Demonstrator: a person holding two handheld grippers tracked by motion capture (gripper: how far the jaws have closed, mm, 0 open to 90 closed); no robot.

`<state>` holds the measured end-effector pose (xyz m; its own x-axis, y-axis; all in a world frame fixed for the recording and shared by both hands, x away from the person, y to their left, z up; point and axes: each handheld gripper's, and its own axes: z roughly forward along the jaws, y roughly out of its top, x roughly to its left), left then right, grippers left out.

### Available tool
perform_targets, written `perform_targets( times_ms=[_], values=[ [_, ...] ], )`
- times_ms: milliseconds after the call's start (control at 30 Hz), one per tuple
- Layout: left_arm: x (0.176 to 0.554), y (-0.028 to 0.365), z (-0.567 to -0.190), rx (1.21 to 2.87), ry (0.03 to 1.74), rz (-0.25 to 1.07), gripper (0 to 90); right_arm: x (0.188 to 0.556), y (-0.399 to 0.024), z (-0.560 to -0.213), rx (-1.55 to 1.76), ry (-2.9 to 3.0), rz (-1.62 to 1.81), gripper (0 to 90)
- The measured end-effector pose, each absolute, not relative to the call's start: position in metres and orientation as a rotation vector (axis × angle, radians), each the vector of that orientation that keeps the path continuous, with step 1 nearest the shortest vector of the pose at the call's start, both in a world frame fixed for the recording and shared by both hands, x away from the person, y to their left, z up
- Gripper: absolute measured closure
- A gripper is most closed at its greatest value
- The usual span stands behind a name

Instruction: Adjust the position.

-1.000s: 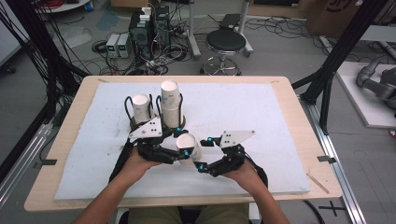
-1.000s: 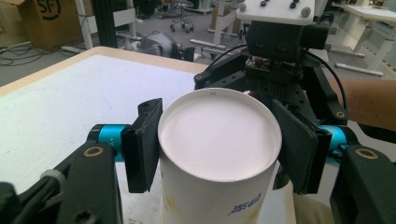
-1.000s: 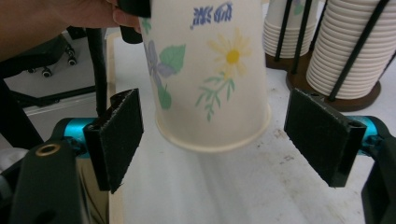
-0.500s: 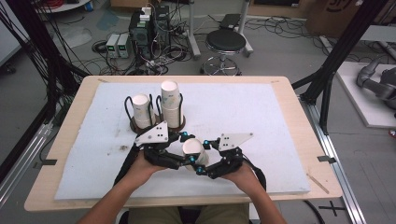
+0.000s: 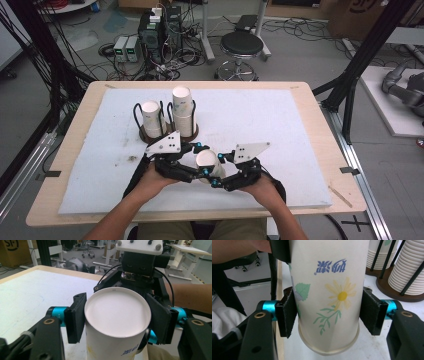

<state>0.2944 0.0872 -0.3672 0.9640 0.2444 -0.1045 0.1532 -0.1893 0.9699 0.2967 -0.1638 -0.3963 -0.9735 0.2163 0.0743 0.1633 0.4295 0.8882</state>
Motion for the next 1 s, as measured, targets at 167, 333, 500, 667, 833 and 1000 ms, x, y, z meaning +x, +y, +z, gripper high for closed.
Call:
perform_targets(
  times_ms=[167,333,500,667,833,1000],
  values=[
    [0.296,0.088,-0.366,1.778,0.313,0.060,13.2,0.298,-0.164,-0.395,0.348,2.638,1.591,37.5],
    [0.298,0.093,-0.364,1.805,0.286,0.036,13.2,0.300,-0.166,-0.392,0.336,2.674,1.516,37.5],
    [0.298,0.094,-0.364,1.829,0.276,0.037,13.2,0.303,-0.167,-0.384,0.286,2.730,1.385,37.4],
    [0.299,0.095,-0.365,1.852,0.267,0.028,13.6,0.306,-0.164,-0.373,0.225,2.792,1.260,37.4],
    [0.299,0.094,-0.367,1.879,0.253,-0.002,13.8,0.308,-0.159,-0.363,0.169,2.849,1.152,37.4],
    [0.299,0.093,-0.366,1.915,0.232,-0.020,13.8,0.310,-0.155,-0.357,0.122,2.907,1.072,37.4]
  ],
)
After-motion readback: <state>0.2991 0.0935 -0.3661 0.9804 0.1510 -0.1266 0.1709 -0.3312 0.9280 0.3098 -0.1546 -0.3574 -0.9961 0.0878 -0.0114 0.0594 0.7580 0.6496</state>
